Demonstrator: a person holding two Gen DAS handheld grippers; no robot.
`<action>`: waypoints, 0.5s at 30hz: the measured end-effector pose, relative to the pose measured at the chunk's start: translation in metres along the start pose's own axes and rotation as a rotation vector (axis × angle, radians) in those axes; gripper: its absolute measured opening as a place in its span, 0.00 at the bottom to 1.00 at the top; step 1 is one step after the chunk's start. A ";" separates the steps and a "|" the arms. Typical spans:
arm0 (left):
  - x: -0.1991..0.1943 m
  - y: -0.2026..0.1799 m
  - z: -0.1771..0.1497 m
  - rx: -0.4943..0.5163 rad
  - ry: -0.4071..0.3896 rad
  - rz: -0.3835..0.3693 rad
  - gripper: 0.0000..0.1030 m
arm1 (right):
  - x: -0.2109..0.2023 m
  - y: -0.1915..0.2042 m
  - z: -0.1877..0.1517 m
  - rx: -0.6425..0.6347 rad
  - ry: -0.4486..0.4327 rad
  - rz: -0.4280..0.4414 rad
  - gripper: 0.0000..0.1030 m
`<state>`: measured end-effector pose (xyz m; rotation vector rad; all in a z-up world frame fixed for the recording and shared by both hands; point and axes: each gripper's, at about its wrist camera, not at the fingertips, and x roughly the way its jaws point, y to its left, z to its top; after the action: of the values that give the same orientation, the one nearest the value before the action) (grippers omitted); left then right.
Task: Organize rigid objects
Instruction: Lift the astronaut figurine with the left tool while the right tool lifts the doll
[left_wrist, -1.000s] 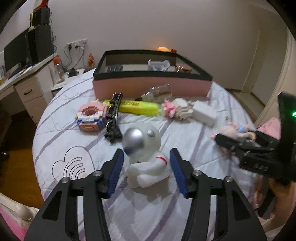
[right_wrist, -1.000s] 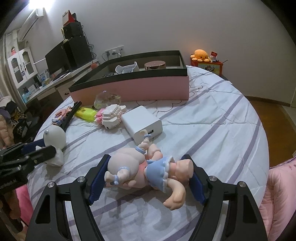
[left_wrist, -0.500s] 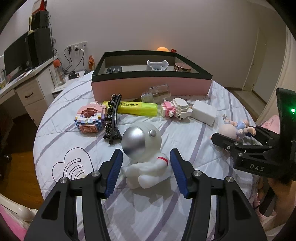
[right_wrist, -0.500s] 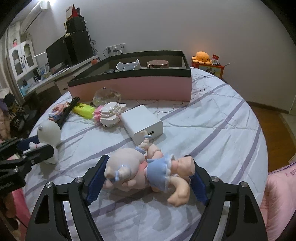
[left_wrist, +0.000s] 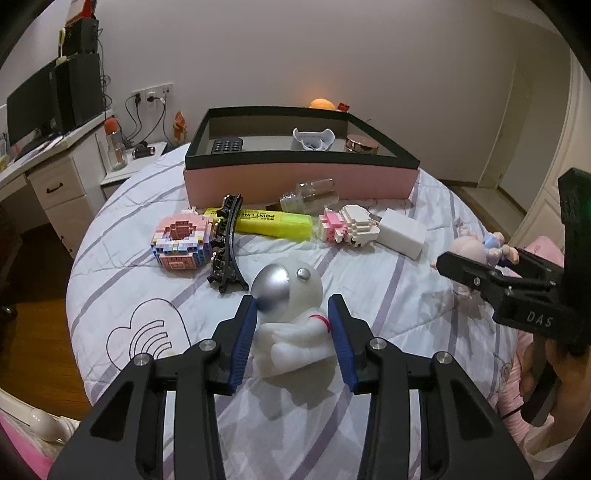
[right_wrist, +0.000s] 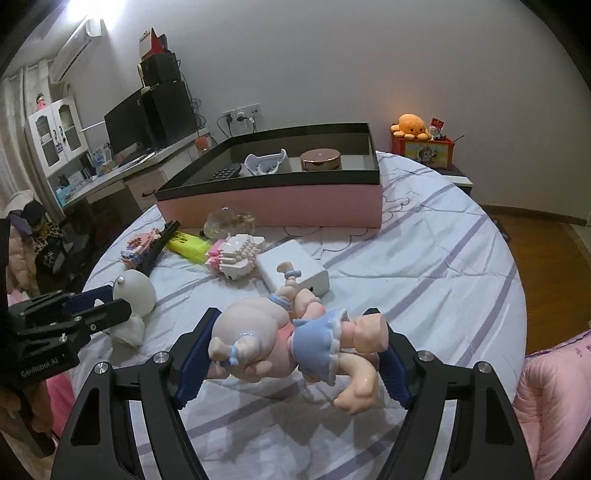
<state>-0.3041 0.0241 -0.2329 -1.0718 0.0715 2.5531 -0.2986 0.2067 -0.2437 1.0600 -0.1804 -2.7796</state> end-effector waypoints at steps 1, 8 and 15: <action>-0.001 0.000 -0.002 0.002 -0.002 -0.003 0.39 | 0.001 0.000 0.000 -0.001 0.002 0.001 0.76; -0.004 0.005 -0.008 -0.009 -0.020 -0.032 0.40 | 0.005 0.001 -0.005 0.024 0.021 0.047 0.71; 0.018 -0.002 -0.019 0.007 0.079 0.001 0.51 | 0.006 0.000 -0.004 0.026 0.027 0.048 0.70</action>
<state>-0.3023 0.0280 -0.2586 -1.1698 0.1020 2.5088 -0.3002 0.2050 -0.2503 1.0847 -0.2355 -2.7261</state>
